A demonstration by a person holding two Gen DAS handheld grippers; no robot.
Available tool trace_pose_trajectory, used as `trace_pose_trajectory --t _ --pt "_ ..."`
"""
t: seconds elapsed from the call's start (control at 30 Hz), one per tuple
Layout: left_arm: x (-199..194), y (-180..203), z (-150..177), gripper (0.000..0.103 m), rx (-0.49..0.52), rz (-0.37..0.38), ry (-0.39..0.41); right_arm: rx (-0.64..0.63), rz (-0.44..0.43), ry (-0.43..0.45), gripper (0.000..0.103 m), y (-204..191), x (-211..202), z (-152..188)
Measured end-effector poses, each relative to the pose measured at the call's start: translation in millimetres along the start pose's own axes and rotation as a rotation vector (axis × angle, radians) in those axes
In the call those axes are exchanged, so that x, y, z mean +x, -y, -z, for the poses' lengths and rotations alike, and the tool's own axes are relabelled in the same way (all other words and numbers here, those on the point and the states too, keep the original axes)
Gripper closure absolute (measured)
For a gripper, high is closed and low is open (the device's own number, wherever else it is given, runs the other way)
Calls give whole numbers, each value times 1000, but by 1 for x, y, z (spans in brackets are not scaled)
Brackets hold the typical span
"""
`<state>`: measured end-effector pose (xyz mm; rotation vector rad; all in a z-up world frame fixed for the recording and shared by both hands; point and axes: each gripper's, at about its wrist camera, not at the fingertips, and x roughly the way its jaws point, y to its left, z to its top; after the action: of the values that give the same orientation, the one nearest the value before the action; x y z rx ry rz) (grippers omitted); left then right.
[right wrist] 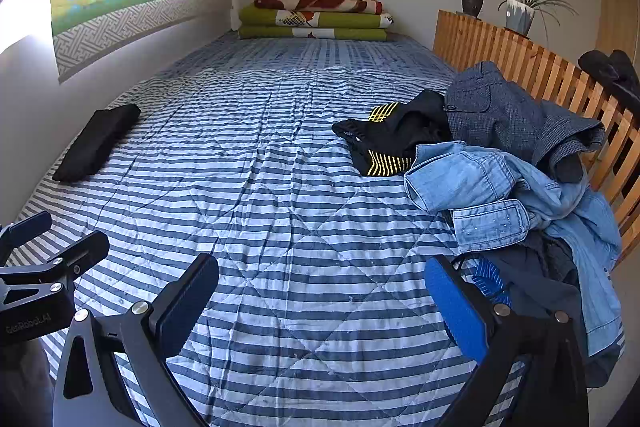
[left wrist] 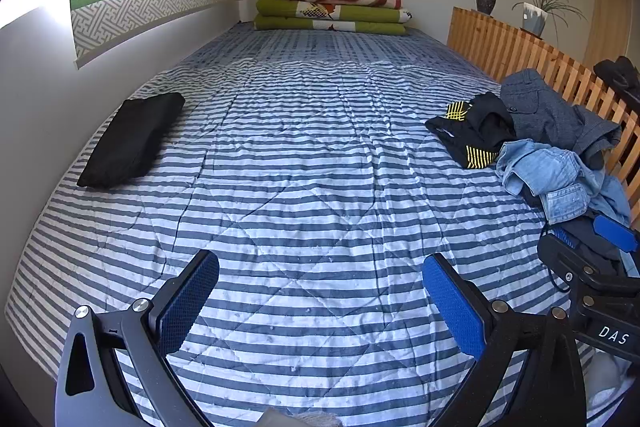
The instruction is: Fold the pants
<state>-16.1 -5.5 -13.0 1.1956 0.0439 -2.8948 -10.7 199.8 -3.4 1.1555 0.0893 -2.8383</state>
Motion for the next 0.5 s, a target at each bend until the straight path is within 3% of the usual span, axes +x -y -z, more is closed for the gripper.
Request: trace_pose_trajectory --t 0.5 --pt "2 -1 2 0 1 0 -6 1 -1 -4 2 0 2 0"
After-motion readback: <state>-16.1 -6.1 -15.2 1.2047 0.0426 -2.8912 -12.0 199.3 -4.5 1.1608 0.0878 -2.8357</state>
